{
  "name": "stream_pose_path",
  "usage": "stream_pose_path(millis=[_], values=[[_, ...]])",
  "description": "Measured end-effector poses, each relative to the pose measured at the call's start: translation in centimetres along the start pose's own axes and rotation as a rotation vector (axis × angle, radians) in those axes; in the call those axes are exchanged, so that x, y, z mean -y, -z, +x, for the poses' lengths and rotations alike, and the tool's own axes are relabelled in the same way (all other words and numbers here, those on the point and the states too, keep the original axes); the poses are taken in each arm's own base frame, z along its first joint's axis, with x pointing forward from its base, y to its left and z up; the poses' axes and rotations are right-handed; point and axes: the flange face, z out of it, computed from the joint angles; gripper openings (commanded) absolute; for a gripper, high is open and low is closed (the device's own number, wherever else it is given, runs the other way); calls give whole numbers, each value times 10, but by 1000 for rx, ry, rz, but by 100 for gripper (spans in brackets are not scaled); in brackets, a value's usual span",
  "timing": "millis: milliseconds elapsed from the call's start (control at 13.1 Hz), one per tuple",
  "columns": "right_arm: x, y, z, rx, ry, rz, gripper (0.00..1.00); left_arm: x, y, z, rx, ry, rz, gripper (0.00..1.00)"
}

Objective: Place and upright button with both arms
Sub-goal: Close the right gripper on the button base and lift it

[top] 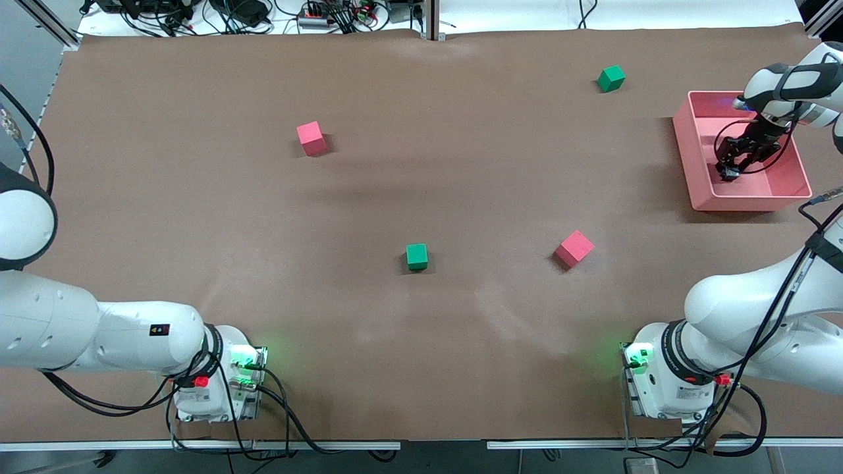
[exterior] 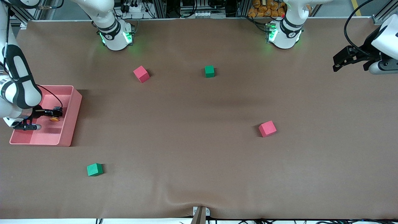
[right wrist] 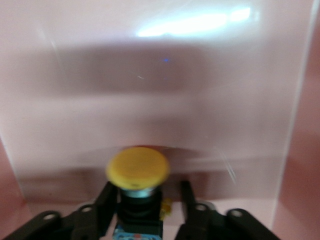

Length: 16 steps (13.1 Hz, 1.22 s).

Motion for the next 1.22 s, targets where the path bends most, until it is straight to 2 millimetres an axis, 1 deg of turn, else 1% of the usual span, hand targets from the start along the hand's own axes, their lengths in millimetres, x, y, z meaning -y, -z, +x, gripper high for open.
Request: stream_pose_path(millis=[306, 382, 535, 764, 917, 1069, 1146, 1222], values=[[4, 2, 1, 6, 15, 5, 0, -3, -3, 2, 5, -6, 0, 100], [7, 6, 2, 12, 20, 9, 0, -4, -5, 3, 8, -8, 0, 100], [10, 23, 7, 32, 27, 18, 0, -5, -7, 5, 12, -9, 0, 100], [15, 59, 18, 56, 41, 23, 0, -5, -8, 5, 12, -9, 0, 100], [27, 94, 27, 76, 52, 22, 0, -5, -8, 5, 12, -9, 0, 100], [53, 133, 38, 104, 56, 15, 0, -4, -8, 5, 12, -8, 0, 100], [72, 152, 44, 111, 60, 7, 0, -4, -8, 5, 12, -8, 0, 100], [94, 171, 50, 112, 66, -4, 0, -4, -8, 5, 12, -7, 0, 100]])
